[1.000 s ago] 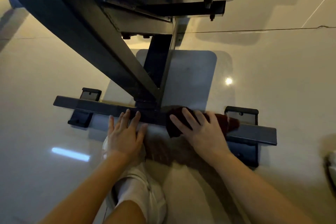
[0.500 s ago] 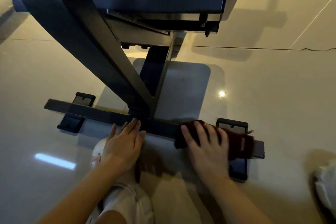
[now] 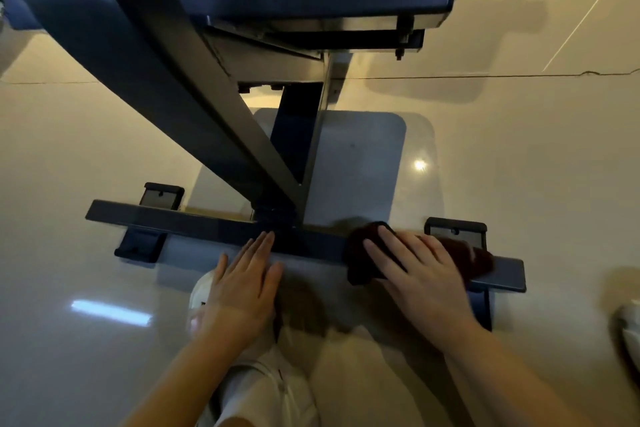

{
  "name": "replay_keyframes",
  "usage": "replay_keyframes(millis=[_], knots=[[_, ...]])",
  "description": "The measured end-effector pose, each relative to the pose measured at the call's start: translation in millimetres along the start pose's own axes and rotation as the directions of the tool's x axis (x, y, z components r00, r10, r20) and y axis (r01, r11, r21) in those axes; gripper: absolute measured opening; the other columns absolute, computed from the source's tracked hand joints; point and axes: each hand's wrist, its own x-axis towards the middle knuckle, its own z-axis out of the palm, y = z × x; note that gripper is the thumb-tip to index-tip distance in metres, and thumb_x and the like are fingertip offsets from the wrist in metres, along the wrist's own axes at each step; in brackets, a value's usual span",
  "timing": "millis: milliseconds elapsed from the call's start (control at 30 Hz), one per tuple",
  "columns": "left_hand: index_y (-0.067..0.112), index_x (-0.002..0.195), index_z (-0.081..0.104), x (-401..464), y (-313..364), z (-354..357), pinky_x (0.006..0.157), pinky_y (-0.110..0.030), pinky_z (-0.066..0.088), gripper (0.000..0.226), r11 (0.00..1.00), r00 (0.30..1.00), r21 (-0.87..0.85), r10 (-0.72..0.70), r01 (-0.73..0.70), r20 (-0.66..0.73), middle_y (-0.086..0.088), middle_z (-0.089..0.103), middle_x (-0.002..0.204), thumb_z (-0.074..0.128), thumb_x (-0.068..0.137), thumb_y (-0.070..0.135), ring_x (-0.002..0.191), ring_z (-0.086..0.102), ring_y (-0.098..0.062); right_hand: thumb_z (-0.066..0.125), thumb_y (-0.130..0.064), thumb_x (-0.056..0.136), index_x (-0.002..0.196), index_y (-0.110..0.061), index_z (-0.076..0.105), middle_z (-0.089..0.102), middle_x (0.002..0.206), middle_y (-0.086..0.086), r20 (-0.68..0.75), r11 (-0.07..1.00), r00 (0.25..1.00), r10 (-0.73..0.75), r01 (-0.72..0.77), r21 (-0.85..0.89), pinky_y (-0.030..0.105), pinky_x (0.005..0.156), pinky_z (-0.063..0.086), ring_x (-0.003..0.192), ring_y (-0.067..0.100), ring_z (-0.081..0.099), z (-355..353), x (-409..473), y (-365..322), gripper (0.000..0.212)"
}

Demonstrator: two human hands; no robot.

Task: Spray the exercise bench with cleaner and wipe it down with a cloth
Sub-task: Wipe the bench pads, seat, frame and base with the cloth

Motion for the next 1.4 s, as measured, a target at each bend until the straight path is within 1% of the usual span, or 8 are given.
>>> replay_keyframes(millis=[233, 367, 467, 633, 733, 1100, 1300, 1400], knots=[[0.058, 0.135, -0.005, 0, 2, -2, 0.113, -0.026, -0.005, 0.056, 0.982, 0.982, -0.187, -0.048, 0.013, -0.184, 0.033, -0.02, 0.144, 0.016, 0.083, 0.067, 0.136, -0.011, 0.001, 0.043, -0.039, 0.097, 0.132, -0.023, 0.049, 0.048, 0.123, -0.009, -0.137, 0.493, 0.822, 0.553, -0.191, 0.849, 0.0, 0.087, 0.031, 0.109, -0.003, 0.042, -30, 84, -26, 0.039], [0.049, 0.139, -0.01, 17, -2, -2, 0.112, -0.023, -0.016, 0.077, 0.995, 0.989, -0.097, 0.019, -0.033, -0.144, 0.03, -0.024, 0.146, -0.011, 0.071, 0.085, 0.136, -0.021, 0.008, 0.05, -0.039, 0.099, 0.136, -0.03, 0.053, 0.053, 0.131, -0.011, 0.129, 0.514, 0.979, 0.16, -0.194, 0.836, 0.017, 0.104, 0.035, 0.124, 0.009, 0.048, 5, 163, -45, 0.039], [0.047, 0.141, -0.012, 26, -5, 4, 0.113, -0.025, -0.02, 0.088, 0.995, 0.998, -0.095, 0.029, -0.035, -0.061, 0.026, -0.024, 0.15, -0.024, 0.063, 0.086, 0.138, -0.026, 0.008, 0.045, -0.059, 0.094, 0.145, -0.035, 0.043, 0.04, 0.152, -0.008, 0.416, 0.438, 0.909, 0.033, -0.387, 0.811, 0.035, 0.117, 0.023, 0.139, 0.02, 0.038, 14, 186, -43, 0.056], [0.056, 0.136, -0.02, 31, 0, 7, 0.114, -0.031, -0.024, 0.077, 0.997, 0.996, -0.004, 0.076, -0.076, 0.04, 0.028, -0.036, 0.145, -0.03, 0.064, 0.081, 0.131, -0.04, 0.006, 0.041, -0.027, 0.104, 0.151, -0.023, 0.033, 0.023, 0.16, -0.007, 0.179, 0.833, 0.983, -0.038, -0.068, 0.549, 0.035, 0.122, 0.012, 0.149, 0.009, 0.008, 18, 196, -30, 0.047], [0.058, 0.131, -0.032, 31, 1, 8, 0.111, -0.031, -0.029, 0.069, 0.996, 0.994, 0.034, 0.075, -0.078, 0.081, 0.028, -0.044, 0.141, -0.032, 0.065, 0.078, 0.131, -0.042, 0.003, 0.042, -0.024, 0.104, 0.15, -0.016, 0.034, 0.023, 0.161, -0.002, 0.027, 0.865, 1.0, 0.014, -0.026, 0.5, 0.031, 0.12, 0.008, 0.15, 0.012, 0.005, 41, 209, -37, 0.048], [0.05, 0.13, -0.036, 31, -6, 4, 0.105, -0.027, -0.034, 0.075, 0.991, 0.983, 0.059, 0.113, -0.123, 0.147, 0.027, -0.046, 0.14, -0.034, 0.061, 0.078, 0.129, -0.044, 0.003, 0.037, -0.023, 0.105, 0.157, -0.017, 0.005, -0.006, 0.164, 0.003, 0.175, 0.584, 0.903, 0.392, -0.391, 0.711, 0.034, 0.112, 0.024, 0.148, 0.026, 0.016, 24, 277, -39, 0.061], [0.046, 0.136, -0.029, 29, -6, 9, 0.103, -0.025, -0.037, 0.075, 0.99, 0.985, 0.024, 0.134, -0.137, 0.107, 0.025, -0.043, 0.142, -0.032, 0.067, 0.075, 0.131, -0.043, 0.003, 0.041, -0.019, 0.103, 0.157, -0.028, 0.01, 0.035, 0.153, 0.006, 0.378, 0.152, 0.842, 0.386, -0.462, 0.874, 0.044, 0.113, 0.03, 0.138, 0.028, 0.036, 49, 205, -68, 0.063], [0.048, 0.134, -0.032, 29, -6, 9, 0.103, -0.025, -0.036, 0.074, 0.991, 0.986, 0.036, 0.127, -0.132, 0.109, 0.026, -0.044, 0.141, -0.035, 0.065, 0.075, 0.13, -0.044, 0.003, 0.043, -0.018, 0.102, 0.156, -0.024, 0.013, 0.038, 0.15, 0.009, 0.366, 0.157, 0.833, 0.415, -0.462, 0.873, 0.046, 0.113, 0.031, 0.136, 0.029, 0.037, 46, 222, -64, 0.062]])
